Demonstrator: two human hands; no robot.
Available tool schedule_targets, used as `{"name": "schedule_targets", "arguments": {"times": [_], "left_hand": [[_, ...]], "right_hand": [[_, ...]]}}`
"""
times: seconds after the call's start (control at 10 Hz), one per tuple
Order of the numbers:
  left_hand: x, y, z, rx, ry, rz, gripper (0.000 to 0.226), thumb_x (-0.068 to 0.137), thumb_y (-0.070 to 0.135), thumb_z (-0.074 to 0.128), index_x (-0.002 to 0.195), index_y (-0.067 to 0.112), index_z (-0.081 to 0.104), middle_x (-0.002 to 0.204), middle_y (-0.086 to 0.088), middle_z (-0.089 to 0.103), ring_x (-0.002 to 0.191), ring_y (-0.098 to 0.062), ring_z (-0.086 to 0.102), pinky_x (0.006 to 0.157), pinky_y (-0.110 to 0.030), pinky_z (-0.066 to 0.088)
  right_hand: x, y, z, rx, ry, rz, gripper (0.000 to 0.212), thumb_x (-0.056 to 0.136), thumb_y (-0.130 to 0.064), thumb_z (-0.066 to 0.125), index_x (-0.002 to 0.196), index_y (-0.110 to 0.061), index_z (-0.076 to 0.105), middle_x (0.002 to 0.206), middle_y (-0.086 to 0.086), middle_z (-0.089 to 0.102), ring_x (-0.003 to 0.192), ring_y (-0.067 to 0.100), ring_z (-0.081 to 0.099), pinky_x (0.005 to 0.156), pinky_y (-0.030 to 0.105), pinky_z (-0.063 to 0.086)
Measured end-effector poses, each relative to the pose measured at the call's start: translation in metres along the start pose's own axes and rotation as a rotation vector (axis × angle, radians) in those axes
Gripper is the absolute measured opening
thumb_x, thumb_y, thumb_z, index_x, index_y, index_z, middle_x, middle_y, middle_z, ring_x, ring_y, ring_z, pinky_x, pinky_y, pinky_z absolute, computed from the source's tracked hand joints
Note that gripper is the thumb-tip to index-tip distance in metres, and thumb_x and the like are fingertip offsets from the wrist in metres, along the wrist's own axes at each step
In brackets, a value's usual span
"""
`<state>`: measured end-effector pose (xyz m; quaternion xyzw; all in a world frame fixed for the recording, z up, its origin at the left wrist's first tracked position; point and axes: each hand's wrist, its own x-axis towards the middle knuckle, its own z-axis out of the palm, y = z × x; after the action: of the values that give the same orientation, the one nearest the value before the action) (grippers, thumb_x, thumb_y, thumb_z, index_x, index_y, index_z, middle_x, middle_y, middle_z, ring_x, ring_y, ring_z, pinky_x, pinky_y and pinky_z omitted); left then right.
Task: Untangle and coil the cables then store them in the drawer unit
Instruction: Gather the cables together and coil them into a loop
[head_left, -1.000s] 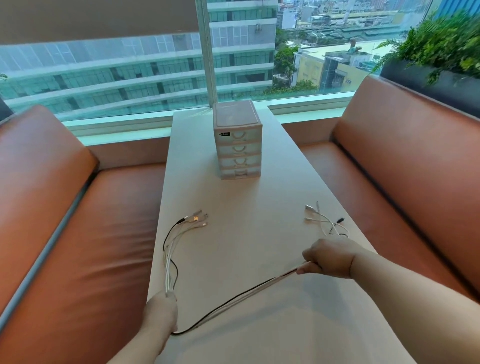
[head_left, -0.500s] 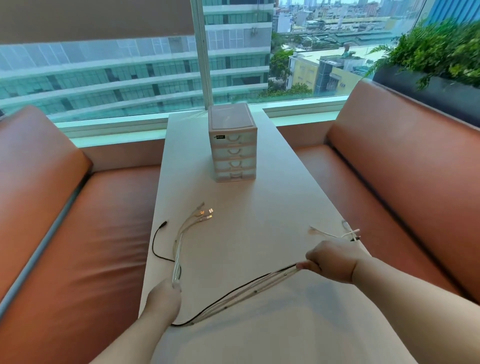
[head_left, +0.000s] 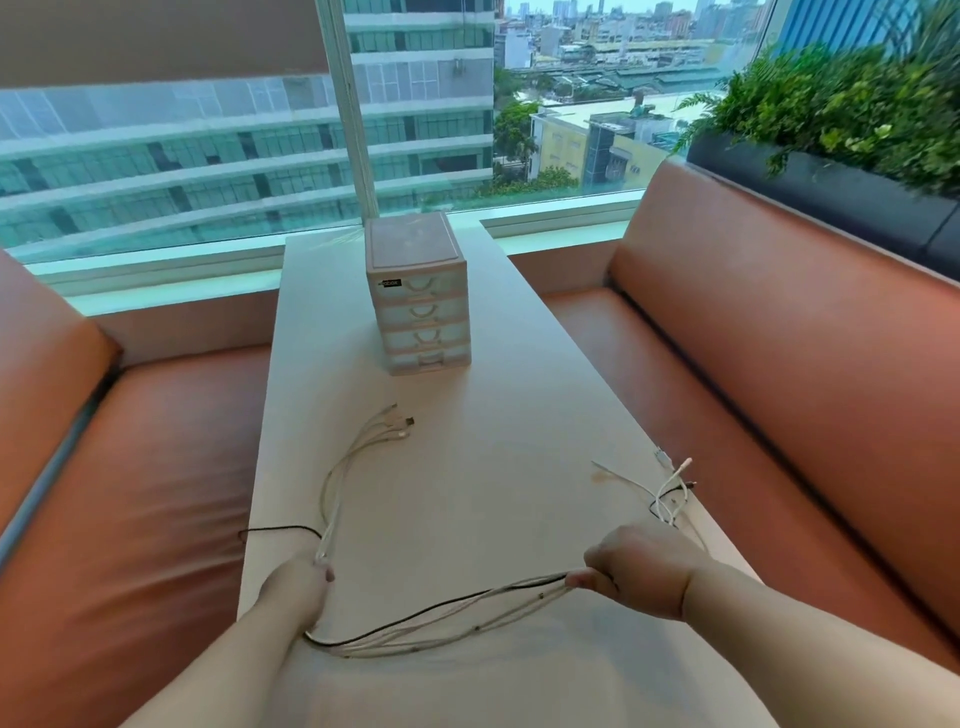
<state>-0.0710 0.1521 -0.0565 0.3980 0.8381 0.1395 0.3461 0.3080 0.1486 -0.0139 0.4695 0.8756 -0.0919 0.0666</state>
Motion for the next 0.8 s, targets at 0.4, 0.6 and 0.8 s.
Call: {"name": "schedule_targets", "arguments": {"times": [0.4, 0.6, 0.8], "left_hand": [[0.014, 0.104, -0.036, -0.599, 0.023, 0.279, 0.032, 0.103, 0.023, 0.032, 0.075, 0.016, 0.045, 0.058, -0.001, 0.037, 0.037, -0.011, 0.034, 0.038, -0.012, 0.025], [0.008, 0.154, -0.085, -0.835, -0.008, 0.291, 0.037, 0.104, 0.026, 0.026, 0.069, 0.02, 0.036, 0.028, 0.008, 0.031, 0.022, 0.0, 0.023, 0.032, -0.005, 0.018], [0.006, 0.181, -0.114, -0.927, 0.045, 0.363, 0.035, 0.105, 0.029, 0.023, 0.074, 0.021, 0.036, 0.034, 0.011, 0.031, 0.025, 0.0, 0.022, 0.034, -0.007, 0.02]], "right_hand": [[0.01, -0.007, -0.002, -0.013, 0.042, -0.042, 0.102, 0.054, -0.081, -0.025, 0.078, -0.021, 0.053, 0.087, 0.007, 0.066, 0.07, 0.026, 0.045, 0.065, 0.035, 0.043], [0.018, -0.004, -0.008, -0.033, 0.09, -0.028, 0.096, 0.05, -0.084, -0.029, 0.068, -0.021, 0.041, 0.084, 0.005, 0.065, 0.069, 0.026, 0.045, 0.055, 0.033, 0.032], [0.027, -0.009, -0.016, -0.014, 0.104, 0.012, 0.093, 0.045, -0.086, -0.033, 0.06, -0.022, 0.033, 0.06, -0.004, 0.039, 0.068, 0.025, 0.045, 0.057, 0.034, 0.034]]}}
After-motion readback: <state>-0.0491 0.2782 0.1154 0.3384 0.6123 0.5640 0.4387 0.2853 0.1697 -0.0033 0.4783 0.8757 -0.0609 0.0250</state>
